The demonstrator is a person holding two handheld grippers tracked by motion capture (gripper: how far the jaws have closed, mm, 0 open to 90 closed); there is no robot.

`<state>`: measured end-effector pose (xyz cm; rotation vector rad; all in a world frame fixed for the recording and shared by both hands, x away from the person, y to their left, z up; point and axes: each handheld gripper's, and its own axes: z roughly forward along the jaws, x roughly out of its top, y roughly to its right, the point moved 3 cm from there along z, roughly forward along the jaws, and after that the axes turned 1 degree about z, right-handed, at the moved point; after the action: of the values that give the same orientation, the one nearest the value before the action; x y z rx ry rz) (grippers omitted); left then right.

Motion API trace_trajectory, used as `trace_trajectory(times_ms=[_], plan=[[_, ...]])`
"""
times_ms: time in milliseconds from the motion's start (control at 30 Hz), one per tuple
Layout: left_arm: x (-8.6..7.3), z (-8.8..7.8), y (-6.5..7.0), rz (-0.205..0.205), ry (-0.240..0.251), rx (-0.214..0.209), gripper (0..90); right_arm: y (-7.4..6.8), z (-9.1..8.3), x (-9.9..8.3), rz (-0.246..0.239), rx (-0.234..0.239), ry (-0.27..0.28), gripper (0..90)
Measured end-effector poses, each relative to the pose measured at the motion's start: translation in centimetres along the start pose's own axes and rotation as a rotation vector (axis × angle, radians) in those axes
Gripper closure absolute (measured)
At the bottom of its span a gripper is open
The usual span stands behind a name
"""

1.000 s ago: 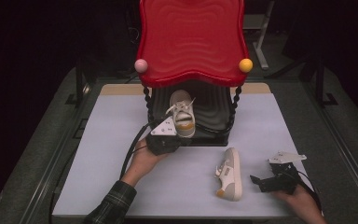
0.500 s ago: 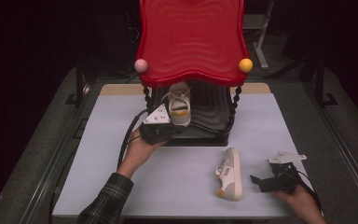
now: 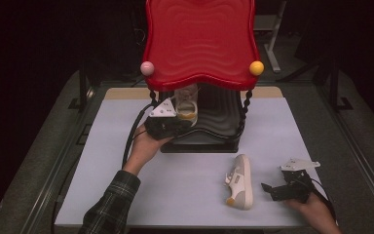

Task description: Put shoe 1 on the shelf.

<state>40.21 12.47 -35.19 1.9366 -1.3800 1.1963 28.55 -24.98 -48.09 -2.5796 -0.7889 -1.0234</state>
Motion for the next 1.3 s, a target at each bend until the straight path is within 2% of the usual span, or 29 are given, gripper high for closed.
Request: trace_trajectory(times_ms=[133, 400, 500, 733, 933, 967, 1000, 1067, 1100, 1133, 1200, 1233, 1267, 1300], plan=[[-0.3, 0.5, 0.1, -0.007, -0.020, -0.006, 90.0, 0.0, 0.0, 0.0, 0.000, 0.000, 0.000, 2.3], [-0.2, 0.2, 0.5, -0.031, -0.002, -0.030, 90.0, 0.0, 0.0, 0.0, 0.000, -0.001, 0.000, 2.3], [-0.3, -0.4, 1.3, -0.028, -0.018, -0.050, 90.0, 0.0, 0.0, 0.0, -0.001, 0.001, -0.001, 2.3], [-1.4, -1.5, 3.5, -0.056, -0.039, -0.091, 89.5, 0.0, 0.0, 0.0, 0.000, 0.000, -0.002, 2.3], [-2.7, -2.5, 5.2, -0.060, -0.059, -0.105, 78.9, 0.0, 0.0, 0.0, -0.002, -0.001, -0.002, 2.3], [-3.0, -2.7, 5.4, -0.065, -0.058, -0.106, 72.2, 0.0, 0.0, 0.0, -0.002, -0.001, -0.002, 2.3], [-3.3, -2.8, 5.7, -0.067, -0.057, -0.109, 72.2, 0.0, 0.0, 0.0, -0.002, -0.001, -0.002, 2.3], [-3.9, -3.0, 6.2, -0.079, -0.058, -0.106, 61.8, 0.0, 0.0, 0.0, -0.002, -0.002, -0.003, 2.3], [-4.2, -3.1, 6.4, -0.077, -0.068, -0.102, 61.8, 0.0, 0.0, 0.0, -0.003, -0.002, -0.003, 2.3], [-4.9, -3.4, 6.6, -0.081, -0.080, -0.092, 56.5, 0.0, 0.0, 0.0, -0.002, -0.001, -0.003, 2.3], [-5.2, -3.5, 6.7, -0.087, -0.086, -0.093, 54.6, 0.0, 0.0, 0.0, -0.002, -0.001, -0.003, 2.3], [-6.0, -3.8, 7.0, -0.092, -0.098, -0.085, 50.3, 0.0, 0.0, 0.0, -0.002, -0.001, -0.002, 2.3], [-6.0, -3.8, 7.0, -0.092, -0.098, -0.085, 48.1, 0.0, 0.0, 0.0, -0.002, -0.001, -0.002, 2.3], [-6.8, -4.1, 7.2, -0.100, -0.111, -0.076, 45.2, 0.0, 0.0, 0.0, -0.002, -0.001, -0.002, 2.3]])
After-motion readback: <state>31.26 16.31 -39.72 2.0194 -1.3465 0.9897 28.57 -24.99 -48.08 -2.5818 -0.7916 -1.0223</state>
